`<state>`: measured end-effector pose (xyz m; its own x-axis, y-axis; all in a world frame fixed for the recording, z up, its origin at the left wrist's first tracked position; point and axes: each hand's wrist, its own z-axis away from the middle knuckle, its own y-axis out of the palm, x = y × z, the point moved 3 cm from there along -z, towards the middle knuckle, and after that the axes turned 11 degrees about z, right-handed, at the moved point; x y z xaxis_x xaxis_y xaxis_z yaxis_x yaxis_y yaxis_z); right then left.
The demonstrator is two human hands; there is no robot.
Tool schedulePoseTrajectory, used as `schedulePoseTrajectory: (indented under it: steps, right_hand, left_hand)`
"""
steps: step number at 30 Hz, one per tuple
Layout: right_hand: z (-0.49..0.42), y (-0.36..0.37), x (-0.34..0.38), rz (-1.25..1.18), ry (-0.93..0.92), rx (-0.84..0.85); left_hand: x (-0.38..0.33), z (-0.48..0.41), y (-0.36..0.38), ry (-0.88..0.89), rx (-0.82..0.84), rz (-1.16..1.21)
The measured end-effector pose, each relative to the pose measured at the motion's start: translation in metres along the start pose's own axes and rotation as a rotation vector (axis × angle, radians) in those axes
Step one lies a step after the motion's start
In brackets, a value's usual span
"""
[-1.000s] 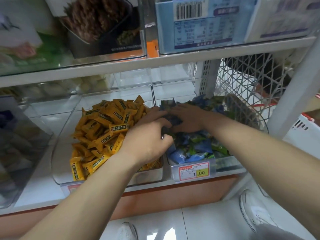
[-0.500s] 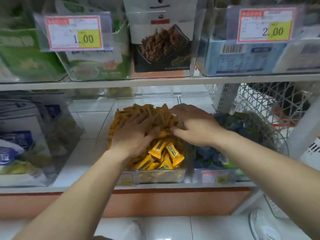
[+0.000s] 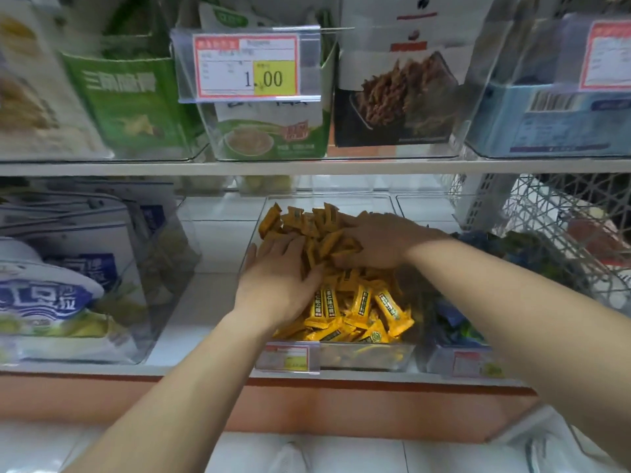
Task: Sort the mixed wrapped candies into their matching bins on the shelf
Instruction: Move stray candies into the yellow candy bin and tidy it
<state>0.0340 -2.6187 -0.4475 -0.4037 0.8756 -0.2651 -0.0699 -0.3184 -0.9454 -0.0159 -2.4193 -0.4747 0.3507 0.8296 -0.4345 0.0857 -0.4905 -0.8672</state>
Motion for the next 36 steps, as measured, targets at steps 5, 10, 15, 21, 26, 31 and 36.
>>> schedulePoseTrajectory:
  steps: [5, 10, 15, 21, 26, 31, 36]
  right_hand:
    - [0.004, -0.022, -0.004, 0.000, 0.187, -0.271]
    - [-0.034, -0.017, 0.020, -0.224, -0.071, -0.115]
    - [-0.035, 0.003, -0.004, -0.044, 0.078, 0.054]
    - [-0.048, -0.027, 0.021, -0.223, 0.055, -0.314]
    - [-0.064, -0.022, 0.063, -0.300, -0.122, -0.057]
    - [-0.026, -0.031, 0.040, -0.261, 0.020, -0.261]
    - [0.058, -0.007, 0.023, -0.090, 0.120, -0.277]
  left_hand:
    - [0.001, 0.003, -0.001, 0.010, -0.012, 0.097]
    - [0.000, 0.007, 0.010, -0.009, 0.147, 0.014]
    - [-0.004, 0.018, 0.007, -0.071, 0.123, -0.111]
    - [-0.001, 0.019, 0.013, -0.068, 0.156, -0.043]
    - [0.007, 0.016, 0.017, -0.037, 0.111, 0.086]
    - [0.007, 0.011, 0.016, -0.047, 0.075, 0.084]
    - [0.001, 0.005, 0.002, -0.022, -0.002, 0.132]
